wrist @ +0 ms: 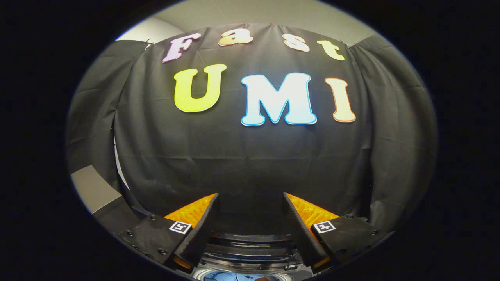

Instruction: Put the clothes into the washing machine and then close the washing machine lid.

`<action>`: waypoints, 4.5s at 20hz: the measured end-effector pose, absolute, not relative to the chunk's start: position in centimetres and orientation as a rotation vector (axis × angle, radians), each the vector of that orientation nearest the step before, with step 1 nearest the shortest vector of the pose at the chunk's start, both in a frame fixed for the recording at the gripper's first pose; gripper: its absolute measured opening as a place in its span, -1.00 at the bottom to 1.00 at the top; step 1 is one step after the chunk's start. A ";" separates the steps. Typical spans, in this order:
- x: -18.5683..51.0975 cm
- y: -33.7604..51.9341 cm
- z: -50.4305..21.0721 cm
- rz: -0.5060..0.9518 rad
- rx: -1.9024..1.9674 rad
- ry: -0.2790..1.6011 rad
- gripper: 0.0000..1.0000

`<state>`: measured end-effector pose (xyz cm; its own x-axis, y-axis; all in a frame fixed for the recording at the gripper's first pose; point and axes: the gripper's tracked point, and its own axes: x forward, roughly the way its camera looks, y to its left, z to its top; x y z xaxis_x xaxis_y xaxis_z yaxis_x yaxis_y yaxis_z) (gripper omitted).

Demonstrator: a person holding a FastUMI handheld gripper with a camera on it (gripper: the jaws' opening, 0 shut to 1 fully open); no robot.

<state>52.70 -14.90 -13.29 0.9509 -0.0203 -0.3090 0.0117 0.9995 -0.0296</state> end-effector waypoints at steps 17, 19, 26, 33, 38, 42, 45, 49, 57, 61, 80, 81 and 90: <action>47.5 -14.9 -14.0 -0.010 0.012 0.266 0.94; 46.5 -14.9 -14.1 -0.010 0.009 0.261 0.94; 43.8 -14.6 -14.4 -0.015 0.007 0.279 0.94; 41.5 -14.4 -14.8 -0.019 0.007 0.289 0.93; 39.4 -14.2 -15.5 -0.022 0.006 0.299 0.93; 37.4 -14.0 -16.4 -0.018 0.005 0.312 0.93; 35.6 -13.7 -18.1 -0.004 0.009 0.353 0.93; 32.7 -12.5 -21.4 0.019 -0.001 0.405 0.94; 30.7 -9.9 -23.1 0.067 -0.021 0.437 0.94; 30.0 -8.3 -21.0 0.083 -0.019 0.401 0.94; 16.2 -2.0 -6.7 0.021 -0.022 0.189 0.93; 15.4 -1.7 -6.3 0.018 -0.017 0.181 0.93; 7.4 -0.5 -3.2 -0.035 0.003 0.131 0.93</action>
